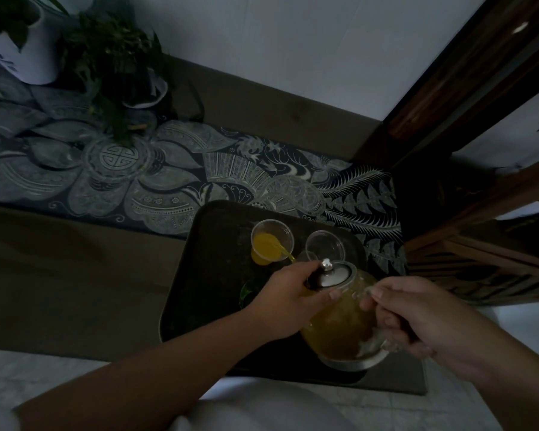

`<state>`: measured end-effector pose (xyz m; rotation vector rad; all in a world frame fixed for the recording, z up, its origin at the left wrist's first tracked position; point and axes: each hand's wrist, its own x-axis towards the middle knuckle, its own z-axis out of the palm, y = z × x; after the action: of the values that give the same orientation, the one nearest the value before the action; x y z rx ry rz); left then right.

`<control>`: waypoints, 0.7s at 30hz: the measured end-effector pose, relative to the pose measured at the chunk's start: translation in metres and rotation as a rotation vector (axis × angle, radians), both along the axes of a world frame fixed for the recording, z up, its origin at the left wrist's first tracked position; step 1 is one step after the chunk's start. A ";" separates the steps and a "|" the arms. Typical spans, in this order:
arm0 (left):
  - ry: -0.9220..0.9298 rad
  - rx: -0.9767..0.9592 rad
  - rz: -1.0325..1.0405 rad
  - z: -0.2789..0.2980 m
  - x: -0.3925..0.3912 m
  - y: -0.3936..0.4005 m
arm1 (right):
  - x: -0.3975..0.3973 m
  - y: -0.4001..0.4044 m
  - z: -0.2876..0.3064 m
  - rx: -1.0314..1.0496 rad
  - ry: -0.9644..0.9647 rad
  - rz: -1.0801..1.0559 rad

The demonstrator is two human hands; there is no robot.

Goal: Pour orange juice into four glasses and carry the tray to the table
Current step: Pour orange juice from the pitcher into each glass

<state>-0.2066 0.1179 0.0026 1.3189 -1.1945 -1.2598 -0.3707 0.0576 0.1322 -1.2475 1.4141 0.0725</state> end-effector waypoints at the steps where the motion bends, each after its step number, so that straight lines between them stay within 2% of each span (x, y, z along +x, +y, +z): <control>1: -0.001 -0.002 0.003 0.000 0.000 0.000 | 0.000 0.000 0.000 -0.001 0.000 -0.001; 21: -0.012 0.002 0.008 0.001 0.001 -0.001 | 0.000 0.001 -0.002 -0.023 -0.017 -0.014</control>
<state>-0.2057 0.1168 0.0034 1.3329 -1.1950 -1.2492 -0.3703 0.0590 0.1302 -1.2542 1.4123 0.0360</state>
